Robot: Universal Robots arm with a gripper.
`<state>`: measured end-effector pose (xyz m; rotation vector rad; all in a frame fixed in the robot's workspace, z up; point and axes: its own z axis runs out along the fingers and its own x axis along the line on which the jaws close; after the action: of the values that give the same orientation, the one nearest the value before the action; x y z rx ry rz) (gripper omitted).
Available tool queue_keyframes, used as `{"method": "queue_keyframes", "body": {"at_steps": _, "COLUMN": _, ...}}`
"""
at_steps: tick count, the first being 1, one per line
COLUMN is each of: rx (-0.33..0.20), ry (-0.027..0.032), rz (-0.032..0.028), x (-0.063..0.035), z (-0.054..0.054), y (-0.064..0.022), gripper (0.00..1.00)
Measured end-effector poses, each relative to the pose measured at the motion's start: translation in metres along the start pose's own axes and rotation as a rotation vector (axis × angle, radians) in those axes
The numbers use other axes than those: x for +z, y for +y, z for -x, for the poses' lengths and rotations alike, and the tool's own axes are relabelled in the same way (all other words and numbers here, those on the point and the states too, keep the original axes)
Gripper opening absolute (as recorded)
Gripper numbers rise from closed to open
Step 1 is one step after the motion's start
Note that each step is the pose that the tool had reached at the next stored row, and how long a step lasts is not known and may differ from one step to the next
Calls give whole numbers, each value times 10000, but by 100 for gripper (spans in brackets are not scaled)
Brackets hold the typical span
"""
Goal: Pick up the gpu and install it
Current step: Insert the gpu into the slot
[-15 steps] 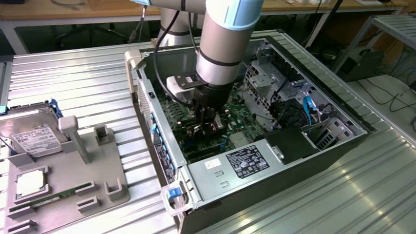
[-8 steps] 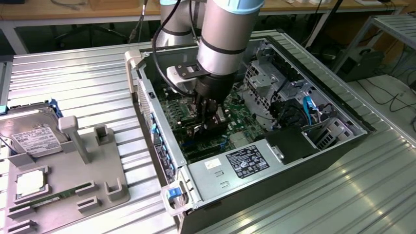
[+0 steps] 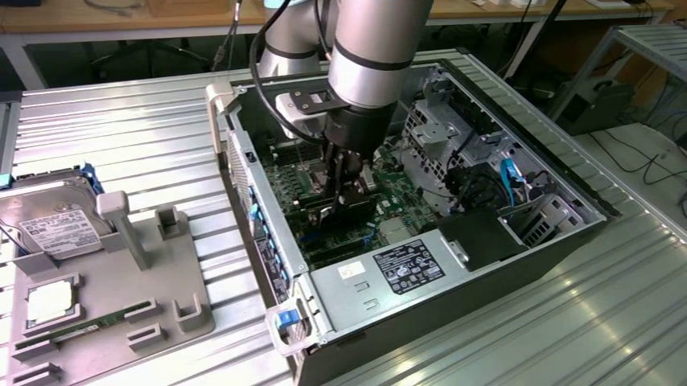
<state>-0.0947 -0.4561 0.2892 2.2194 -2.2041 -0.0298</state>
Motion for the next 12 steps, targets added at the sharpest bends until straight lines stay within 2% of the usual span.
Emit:
{"method": "queue_keyframes", "body": {"at_steps": 3, "rx": -1, "ry": 1, "rz": 1, "x": -1, "z": 0, "y": 0, "gripper": 34}}
{"method": "queue_keyframes", "body": {"at_steps": 7, "rx": 0, "ry": 2, "rz": 1, "x": -1, "z": 0, "y": 0, "gripper": 11}}
{"method": "queue_keyframes", "body": {"at_steps": 12, "rx": 0, "ry": 1, "rz": 1, "x": -1, "z": 0, "y": 0, "gripper": 11}}
